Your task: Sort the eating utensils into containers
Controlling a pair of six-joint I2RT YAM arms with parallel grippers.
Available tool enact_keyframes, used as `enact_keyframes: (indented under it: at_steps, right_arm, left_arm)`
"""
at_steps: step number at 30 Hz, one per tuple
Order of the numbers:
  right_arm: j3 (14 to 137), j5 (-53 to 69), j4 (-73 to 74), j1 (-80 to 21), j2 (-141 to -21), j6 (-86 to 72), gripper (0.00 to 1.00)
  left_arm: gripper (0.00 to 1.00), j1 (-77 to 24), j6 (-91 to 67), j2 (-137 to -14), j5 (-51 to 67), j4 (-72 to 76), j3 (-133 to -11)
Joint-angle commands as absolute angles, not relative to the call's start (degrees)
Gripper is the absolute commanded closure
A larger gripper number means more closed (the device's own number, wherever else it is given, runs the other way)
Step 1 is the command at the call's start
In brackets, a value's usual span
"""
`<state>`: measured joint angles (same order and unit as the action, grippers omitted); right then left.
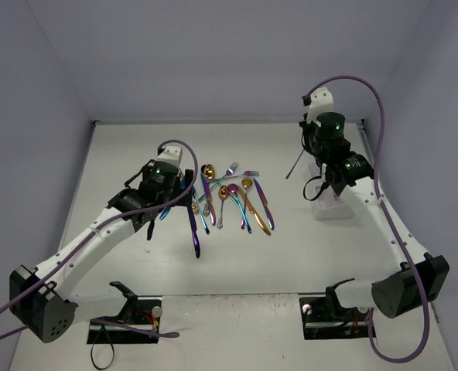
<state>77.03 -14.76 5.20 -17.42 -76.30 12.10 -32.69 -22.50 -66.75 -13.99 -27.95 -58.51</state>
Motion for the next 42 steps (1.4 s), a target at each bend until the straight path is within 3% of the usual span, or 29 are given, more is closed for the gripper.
enact_keyframes:
  at_steps: [1,12,29,37,42]
  right_arm:
    - [83.57,-18.24,0.88,-10.59,-78.86,20.82,1.0]
    - [89.89,-16.53,0.7,-0.64,-86.75,29.36,1.0]
    - [85.26,-14.45,-2.34,3.43,-94.58,29.67,1.0]
    - [82.97,-12.58,-3.16,3.52,-98.23,26.74,0.88]
    - [83.19,-12.15,-3.17,3.52,-98.61,25.87,0.71]
  left_arm:
    - [0.2,-30.25,-24.53,-65.51,-10.94,-27.86,-57.43]
    - [0.2,-27.6,-23.09,-67.11,-9.05,-24.91,-52.67]
    - [0.2,-27.25,-23.05,-69.37,-7.03,-25.05,-53.11]
    - [0.2,-26.55,-25.88,-69.77,-7.21,-29.33,-54.83]
    - [0.2,-25.88,-29.65,-71.08,-6.61,-30.36,-55.1]
